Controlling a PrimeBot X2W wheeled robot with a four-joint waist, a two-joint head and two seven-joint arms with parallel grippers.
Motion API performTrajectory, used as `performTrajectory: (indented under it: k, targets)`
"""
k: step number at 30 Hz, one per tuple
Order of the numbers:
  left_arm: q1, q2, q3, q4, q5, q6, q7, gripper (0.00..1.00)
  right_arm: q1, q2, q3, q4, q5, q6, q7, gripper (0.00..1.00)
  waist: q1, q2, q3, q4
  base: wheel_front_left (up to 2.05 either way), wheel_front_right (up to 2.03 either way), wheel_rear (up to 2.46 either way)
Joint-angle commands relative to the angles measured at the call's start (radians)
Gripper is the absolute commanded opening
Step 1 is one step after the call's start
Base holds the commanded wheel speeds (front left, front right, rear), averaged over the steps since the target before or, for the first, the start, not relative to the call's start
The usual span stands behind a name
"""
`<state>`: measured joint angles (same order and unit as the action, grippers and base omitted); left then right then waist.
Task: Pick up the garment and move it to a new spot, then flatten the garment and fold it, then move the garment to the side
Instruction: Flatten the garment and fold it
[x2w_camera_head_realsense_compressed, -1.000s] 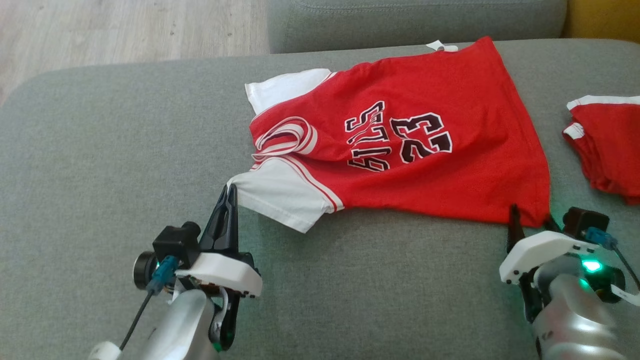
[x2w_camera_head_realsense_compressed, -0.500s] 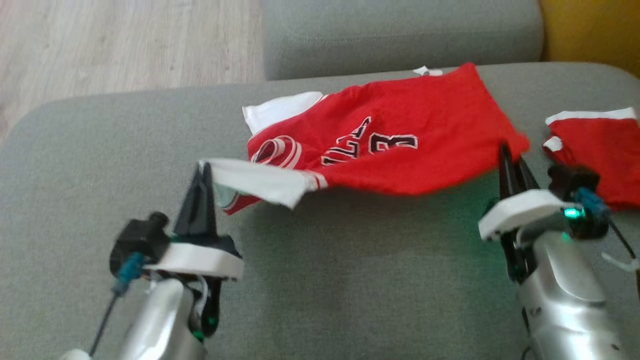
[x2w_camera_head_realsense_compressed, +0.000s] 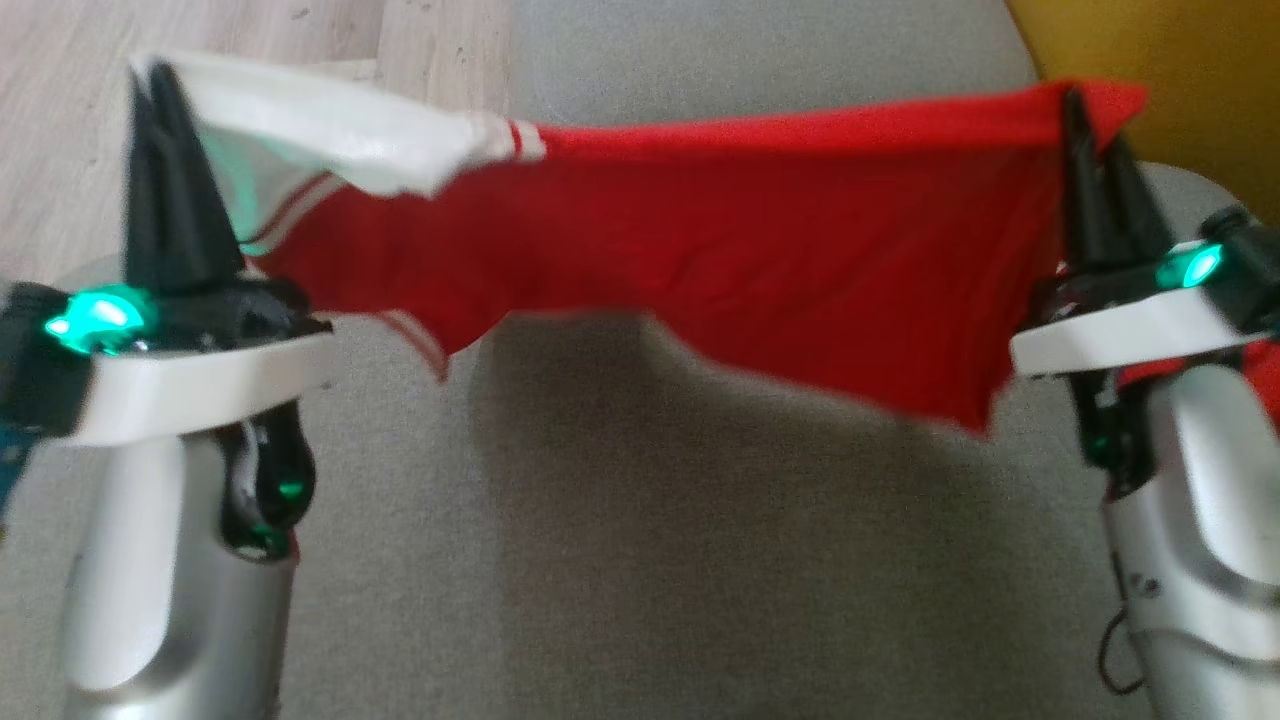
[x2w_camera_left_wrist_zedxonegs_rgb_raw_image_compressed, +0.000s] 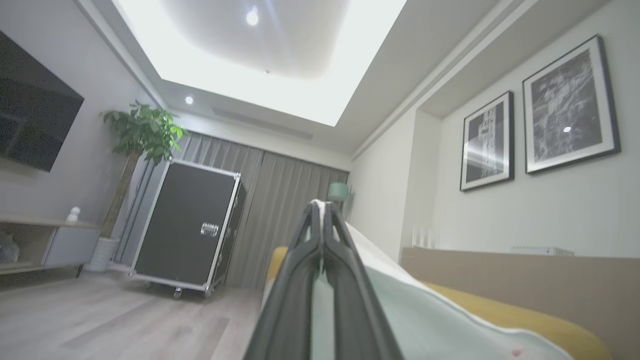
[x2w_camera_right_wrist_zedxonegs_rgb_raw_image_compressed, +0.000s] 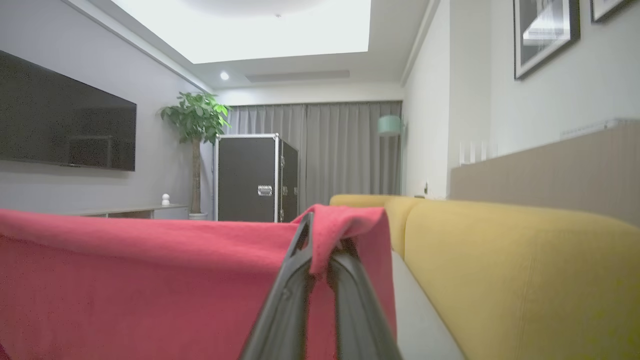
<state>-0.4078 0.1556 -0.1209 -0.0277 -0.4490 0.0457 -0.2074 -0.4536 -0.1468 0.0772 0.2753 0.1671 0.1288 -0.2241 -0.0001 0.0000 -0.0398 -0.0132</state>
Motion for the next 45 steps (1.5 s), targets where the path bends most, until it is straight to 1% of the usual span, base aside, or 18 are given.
performTrajectory:
  k: [1,4,5,6,11,14,15,17,19,22,25,27,30,34,36,39,42,45]
  targets:
    - [-0.063,0.032,0.048,-0.092,-0.002,0.014,0.011,0.00,-0.046,-0.021,0.014,-0.090,-0.003,0.002,0.020,0.00,0.0001,0.0000,-0.005,-0.003,0.00,0.00,0.00]
    - [-0.068,0.013,0.062,-0.211,-0.038,0.031,0.034,0.00,-0.025,-0.021,-0.011,-0.203,0.010,0.002,0.076,0.00,0.0001,0.0000,-0.005,-0.005,0.00,0.00,0.00]
    - [-0.068,0.014,0.060,-0.250,-0.038,0.036,0.047,0.00,-0.016,-0.014,-0.018,-0.247,0.019,0.002,0.098,0.00,0.0001,0.0000,-0.005,-0.006,0.00,0.00,0.00]
    - [-0.068,0.014,0.060,-0.250,-0.038,0.036,0.047,0.00,-0.016,-0.014,-0.018,-0.247,0.019,0.002,0.098,0.00,0.0001,0.0000,-0.005,-0.006,0.00,0.00,0.00]
    - [-0.102,0.026,0.048,-0.398,-0.041,0.062,0.135,0.00,0.016,0.002,-0.026,-0.435,-0.016,0.002,0.209,0.00,0.0001,0.0000,0.014,-0.014,0.00,0.00,0.00]
    - [-0.164,0.047,0.046,-0.403,-0.039,0.060,0.178,0.00,0.007,0.006,-0.032,-0.479,-0.033,0.002,0.265,0.00,0.0001,0.0000,0.037,-0.016,0.00,0.00,0.00]
    - [-0.192,0.053,0.046,-0.386,-0.043,0.059,0.193,0.00,-0.004,0.003,-0.034,-0.477,-0.040,0.002,0.283,0.00,0.0001,0.0000,0.051,-0.016,0.00,0.00,0.00]
    - [-0.261,0.064,0.044,-0.324,-0.046,0.050,0.215,0.00,-0.042,0.007,-0.041,-0.454,-0.011,0.002,0.308,0.00,0.0001,0.0000,0.088,-0.011,0.00,0.00,0.00]
    - [-0.353,0.077,0.020,-0.237,-0.035,0.028,0.232,0.00,-0.101,0.009,-0.053,-0.405,0.038,0.002,0.343,0.00,0.0001,0.0000,0.140,-0.003,0.00,0.00,0.00]
    - [-0.513,0.095,-0.017,-0.072,-0.011,-0.012,0.250,0.00,-0.240,-0.034,-0.034,-0.309,0.059,0.002,0.369,0.00,0.0001,0.0000,0.230,0.003,0.00,0.00,0.00]
    - [-0.670,0.106,-0.029,0.129,-0.002,-0.045,0.249,0.00,-0.413,-0.071,0.020,-0.160,0.053,0.002,0.368,0.00,0.0001,0.0000,0.307,0.005,0.00,0.00,0.00]
    - [-0.774,0.123,-0.036,0.262,0.023,-0.061,0.232,0.00,-0.540,-0.073,0.050,-0.041,0.051,0.002,0.349,0.00,0.0001,0.0000,0.349,0.003,0.00,0.00,0.00]
    - [-0.935,0.152,-0.047,0.437,0.066,-0.082,0.192,0.00,-0.737,-0.068,0.090,0.139,0.015,0.002,0.262,0.00,0.0001,0.0000,0.397,-0.005,0.00,0.00,0.00]
    - [-1.138,0.170,-0.038,0.604,0.102,-0.085,0.073,0.00,-0.932,-0.051,0.101,0.346,-0.054,0.002,0.087,0.00,0.0001,0.0000,0.435,-0.003,0.00,0.00,0.00]
    - [-1.208,0.172,-0.051,0.670,0.118,-0.101,0.024,0.00,-0.991,-0.044,0.097,0.430,-0.089,0.002,0.022,0.00,0.0001,0.0000,0.444,-0.001,0.00,0.00,0.00]
    - [-1.256,0.160,-0.062,0.748,0.117,-0.123,-0.018,0.00,-1.029,-0.037,0.069,0.522,-0.124,0.002,-0.022,0.00,0.0001,0.0000,0.448,0.004,0.00,0.00,0.00]
    - [-1.233,0.135,-0.078,0.811,0.103,-0.147,-0.038,0.00,-1.007,-0.040,0.068,0.583,-0.148,0.002,-0.035,0.00,0.0001,0.0000,0.445,0.018,0.00,0.00,0.00]
    - [-1.163,0.114,-0.105,0.853,0.094,-0.163,-0.049,0.00,-0.939,-0.048,0.077,0.613,-0.151,0.002,-0.037,0.00,0.0001,0.0000,0.433,0.033,0.00,0.00,0.00]
